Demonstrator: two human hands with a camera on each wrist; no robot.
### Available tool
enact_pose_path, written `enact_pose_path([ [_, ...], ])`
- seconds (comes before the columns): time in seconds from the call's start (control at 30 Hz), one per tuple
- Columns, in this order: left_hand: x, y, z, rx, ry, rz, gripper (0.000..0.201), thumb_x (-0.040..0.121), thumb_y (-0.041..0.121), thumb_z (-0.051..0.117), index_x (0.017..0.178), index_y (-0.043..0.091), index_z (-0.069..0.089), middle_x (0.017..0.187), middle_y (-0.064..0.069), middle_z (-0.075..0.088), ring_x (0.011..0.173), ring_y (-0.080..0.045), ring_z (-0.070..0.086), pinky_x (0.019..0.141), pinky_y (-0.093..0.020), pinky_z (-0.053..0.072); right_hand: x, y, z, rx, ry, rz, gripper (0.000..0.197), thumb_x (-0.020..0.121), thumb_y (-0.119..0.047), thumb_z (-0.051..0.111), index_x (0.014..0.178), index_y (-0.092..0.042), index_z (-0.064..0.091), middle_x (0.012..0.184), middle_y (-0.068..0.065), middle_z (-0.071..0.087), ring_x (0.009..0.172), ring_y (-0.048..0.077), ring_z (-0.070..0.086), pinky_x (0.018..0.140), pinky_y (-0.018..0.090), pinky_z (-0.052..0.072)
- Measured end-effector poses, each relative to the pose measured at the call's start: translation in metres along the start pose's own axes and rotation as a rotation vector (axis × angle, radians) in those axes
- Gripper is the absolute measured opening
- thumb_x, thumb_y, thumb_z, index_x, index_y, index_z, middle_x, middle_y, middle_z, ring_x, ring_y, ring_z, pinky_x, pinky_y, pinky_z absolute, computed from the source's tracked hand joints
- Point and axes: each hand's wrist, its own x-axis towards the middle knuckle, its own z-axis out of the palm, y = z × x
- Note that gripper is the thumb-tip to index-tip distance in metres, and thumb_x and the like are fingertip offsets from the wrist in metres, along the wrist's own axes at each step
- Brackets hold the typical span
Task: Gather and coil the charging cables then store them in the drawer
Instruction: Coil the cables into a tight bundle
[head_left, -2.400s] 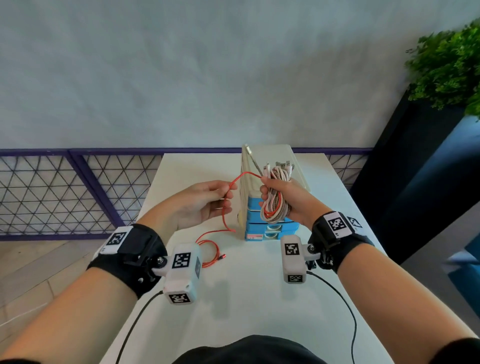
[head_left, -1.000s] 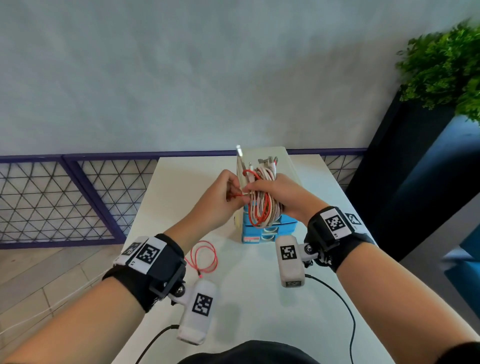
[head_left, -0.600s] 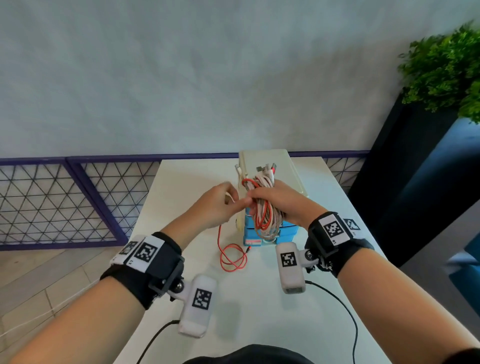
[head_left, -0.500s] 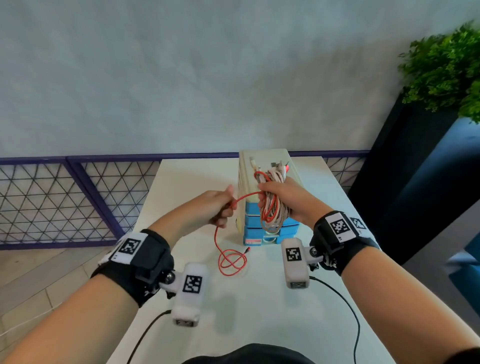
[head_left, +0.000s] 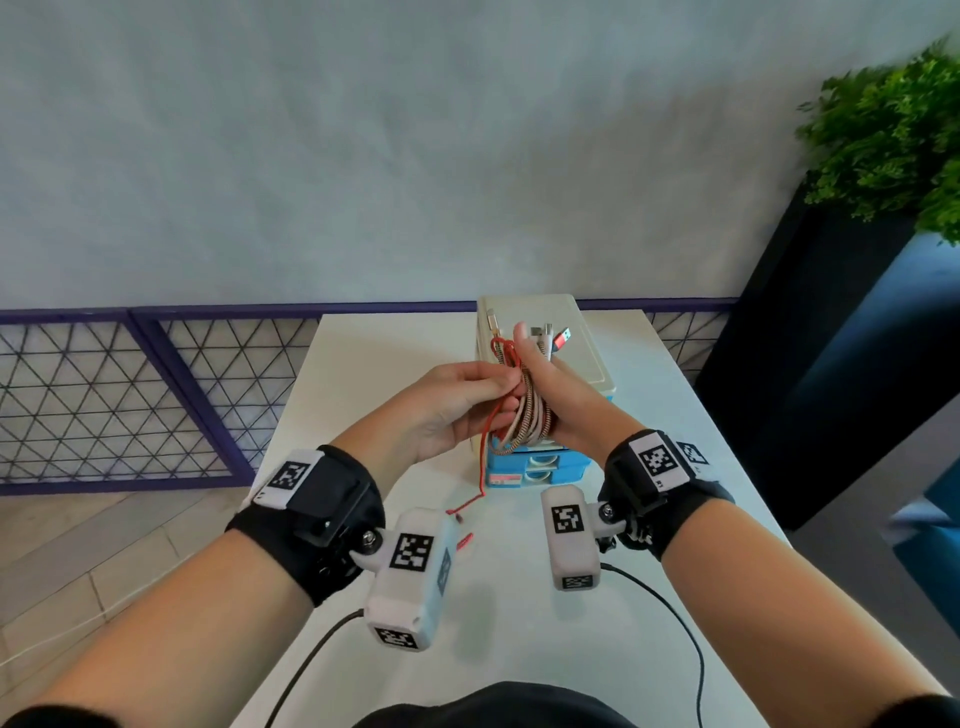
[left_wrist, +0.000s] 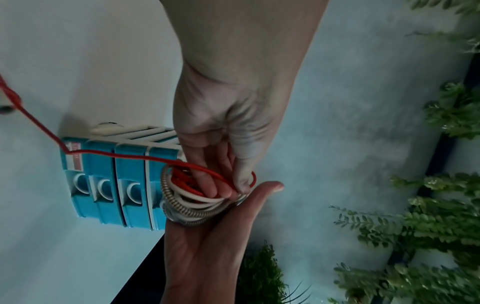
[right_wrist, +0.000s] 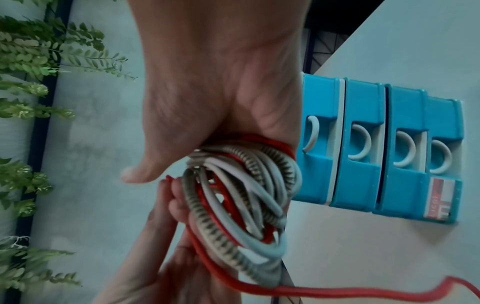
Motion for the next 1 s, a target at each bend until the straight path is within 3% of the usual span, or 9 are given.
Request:
enact_pose_path([
  [0.1,0.000,0.001,0.000,0.067,0.014,0.018,0.007,0.086,0.007,0.064,0.080,0.008,0.068,0.065,0.000,0.070,0.053,-0.005,0.064,0.055,-0.016,0.056,-0.004,-0.002,0.000,0.005,-0.069,-0.024,0.033,0.088,-0.043,0.063,0.090,-0.010,0.060,0.057,0.001,0.061,0.053,0.015,0.063,0.056,0.028,0.055],
  [0.2,-0.001,0.000,0.000,0.253,0.010,0.020,0.004,0.088,0.012,0.062,0.086,0.011,0.064,0.066,0.001,0.065,0.047,-0.004,0.056,0.051,-0.018,0.053,-0.003,-0.002,-0.002,-0.051,-0.017,-0.047,0.020,0.089,-0.021,0.065,0.097,-0.003,0.061,0.064,0.011,0.063,0.056,0.022,0.064,0.059,0.032,0.056],
  [0.33,-0.005,0.003,0.000,0.318,-0.034,-0.046,0.020,0.096,0.026,0.052,0.078,0.016,0.054,0.054,0.006,0.044,0.039,-0.006,0.034,0.039,-0.017,0.034,0.000,-0.003,0.003,-0.121,0.137,-0.102,0.007,0.090,-0.015,0.059,0.088,-0.008,0.057,0.068,0.010,0.059,0.063,0.023,0.061,0.064,0.035,0.053],
  [0.47,-0.017,0.007,-0.014,0.260,-0.225,-0.229,0.027,0.100,0.031,0.039,0.079,0.019,0.050,0.050,0.010,0.030,0.039,-0.006,0.024,0.041,-0.018,0.025,0.006,-0.006,-0.010,-0.038,0.295,-0.130,0.009,0.089,-0.009,0.057,0.080,-0.008,0.057,0.067,0.006,0.062,0.064,0.020,0.065,0.069,0.039,0.056],
  [0.53,-0.023,0.005,-0.026,0.376,-0.333,-0.324,0.028,0.100,0.032,0.037,0.080,0.020,0.052,0.053,0.009,0.028,0.042,-0.006,0.023,0.043,-0.018,0.025,0.006,-0.009,-0.022,0.041,0.331,-0.151,0.005,0.090,-0.006,0.056,0.085,-0.007,0.056,0.068,0.006,0.061,0.067,0.020,0.067,0.073,0.042,0.058],
  [0.63,-0.025,-0.001,-0.040,0.676,-0.422,-0.407,0.029,0.100,0.031,0.038,0.085,0.020,0.060,0.057,0.007,0.034,0.049,-0.009,0.026,0.051,-0.022,0.025,0.002,-0.014,-0.033,0.127,0.306,-0.148,0.003,0.092,-0.007,0.057,0.089,-0.006,0.055,0.071,0.006,0.061,0.068,0.018,0.068,0.073,0.035,0.058],
  [0.8,-0.018,0.001,-0.036,1.120,-0.201,-0.183,0.021,0.094,0.032,0.053,0.084,0.025,0.070,0.061,0.009,0.050,0.059,-0.011,0.038,0.055,-0.022,0.029,0.000,-0.015,-0.029,0.104,0.134,-0.044,0.002,0.090,-0.007,0.061,0.090,-0.006,0.060,0.075,0.008,0.067,0.073,0.022,0.069,0.077,0.038,0.058],
  [0.9,-0.011,0.000,-0.030,1.121,-0.084,-0.020,0.016,0.092,0.027,0.057,0.085,0.023,0.071,0.068,0.009,0.059,0.065,-0.009,0.048,0.055,-0.016,0.035,-0.005,-0.017,-0.022,-0.026,0.057,-0.014,0.004,0.089,-0.009,0.062,0.088,-0.006,0.061,0.077,0.010,0.068,0.074,0.023,0.069,0.079,0.039,0.058],
  [1.0,-0.005,0.001,-0.025,1.055,-0.009,0.094,0.012,0.088,0.024,0.062,0.081,0.019,0.071,0.068,0.005,0.062,0.067,-0.012,0.051,0.060,-0.024,0.038,-0.008,-0.018,-0.014,-0.185,0.001,0.009,0.005,0.089,-0.012,0.063,0.087,-0.007,0.062,0.077,0.010,0.069,0.070,0.021,0.069,0.071,0.032,0.059],
])
